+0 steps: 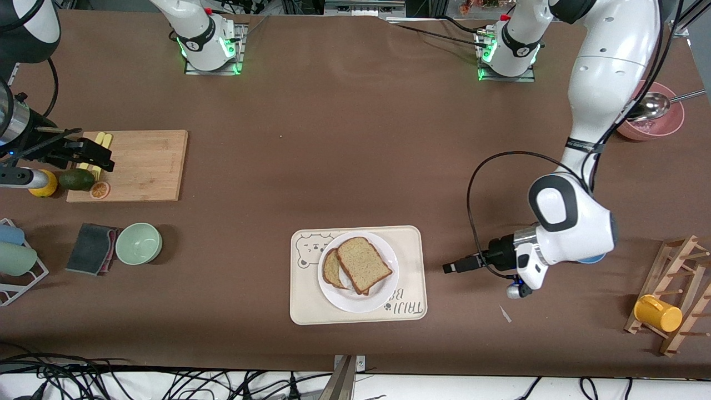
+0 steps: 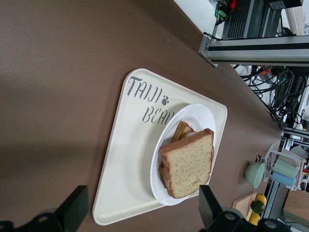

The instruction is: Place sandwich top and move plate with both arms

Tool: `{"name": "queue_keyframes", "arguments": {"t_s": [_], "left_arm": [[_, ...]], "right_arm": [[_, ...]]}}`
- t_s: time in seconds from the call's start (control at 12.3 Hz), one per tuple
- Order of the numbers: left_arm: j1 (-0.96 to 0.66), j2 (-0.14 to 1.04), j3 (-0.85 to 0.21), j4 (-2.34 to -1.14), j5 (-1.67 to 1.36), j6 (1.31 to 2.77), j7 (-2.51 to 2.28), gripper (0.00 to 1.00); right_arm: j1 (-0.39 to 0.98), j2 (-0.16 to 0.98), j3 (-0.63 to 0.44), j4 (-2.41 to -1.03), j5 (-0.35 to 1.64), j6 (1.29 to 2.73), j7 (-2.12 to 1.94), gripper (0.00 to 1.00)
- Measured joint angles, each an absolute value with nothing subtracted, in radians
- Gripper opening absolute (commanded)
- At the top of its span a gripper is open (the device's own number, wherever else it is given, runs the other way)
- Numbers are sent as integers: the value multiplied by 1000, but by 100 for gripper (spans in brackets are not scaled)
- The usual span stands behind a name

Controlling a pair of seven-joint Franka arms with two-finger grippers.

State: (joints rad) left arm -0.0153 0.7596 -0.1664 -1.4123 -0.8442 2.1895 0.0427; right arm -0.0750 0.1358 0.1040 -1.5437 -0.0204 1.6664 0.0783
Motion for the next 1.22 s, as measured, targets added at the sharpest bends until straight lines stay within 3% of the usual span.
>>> {"name": "queue_keyframes", "arguments": {"t_s": [0.73,1.22], "left_arm": [[25,564,-157,-1411,-173,1871,-133,100],[48,410,-150,-1445,25,1748,-134,100]], "right_arm": [[-75,146,105,-1544,-20,1666,78,100],[-75,151,105,-1505,-20,1637,78,100]]}}
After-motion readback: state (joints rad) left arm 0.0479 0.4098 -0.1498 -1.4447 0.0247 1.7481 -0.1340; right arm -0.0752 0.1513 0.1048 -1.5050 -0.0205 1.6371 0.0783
